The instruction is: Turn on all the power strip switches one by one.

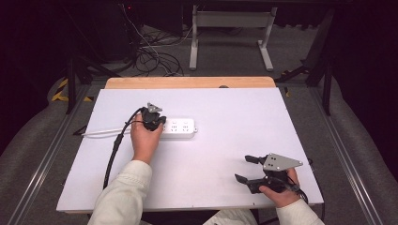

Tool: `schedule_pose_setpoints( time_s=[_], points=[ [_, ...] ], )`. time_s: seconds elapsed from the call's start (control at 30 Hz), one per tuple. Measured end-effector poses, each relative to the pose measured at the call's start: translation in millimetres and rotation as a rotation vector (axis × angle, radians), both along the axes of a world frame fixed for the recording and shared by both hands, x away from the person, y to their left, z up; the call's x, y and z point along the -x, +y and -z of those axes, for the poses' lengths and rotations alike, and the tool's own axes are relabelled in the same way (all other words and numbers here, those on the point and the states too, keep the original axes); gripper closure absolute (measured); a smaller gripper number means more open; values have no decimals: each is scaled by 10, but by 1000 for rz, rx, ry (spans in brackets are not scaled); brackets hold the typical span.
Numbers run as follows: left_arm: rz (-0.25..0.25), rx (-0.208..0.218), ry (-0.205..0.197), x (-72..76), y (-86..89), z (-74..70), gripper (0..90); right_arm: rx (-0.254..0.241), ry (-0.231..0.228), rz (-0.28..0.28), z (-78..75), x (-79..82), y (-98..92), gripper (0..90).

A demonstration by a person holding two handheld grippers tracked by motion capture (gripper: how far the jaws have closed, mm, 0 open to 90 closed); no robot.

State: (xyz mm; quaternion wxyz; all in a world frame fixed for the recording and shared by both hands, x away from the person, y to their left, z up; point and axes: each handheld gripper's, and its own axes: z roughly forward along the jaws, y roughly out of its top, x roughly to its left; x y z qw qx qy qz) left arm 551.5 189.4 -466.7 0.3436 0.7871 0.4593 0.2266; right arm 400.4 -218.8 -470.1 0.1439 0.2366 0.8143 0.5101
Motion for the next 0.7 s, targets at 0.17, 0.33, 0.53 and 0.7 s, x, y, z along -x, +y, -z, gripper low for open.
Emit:
schedule_pose_setpoints(
  time_s=[0.17,0.33,0.53,0.7],
  points=[
    [14,67,-17,4,18,-83,900,-3,0,2,0,-8,-6,232],
    [84,70,-38,30,-85,-259,900,-1,2,3,0,-11,6,231],
    [121,62,-33,14,-238,-303,900,-4,1,2,-5,1,3,231],
    [123,55,-13,-15,-295,-250,900,-8,1,1,-4,-3,-4,231]
  ],
)
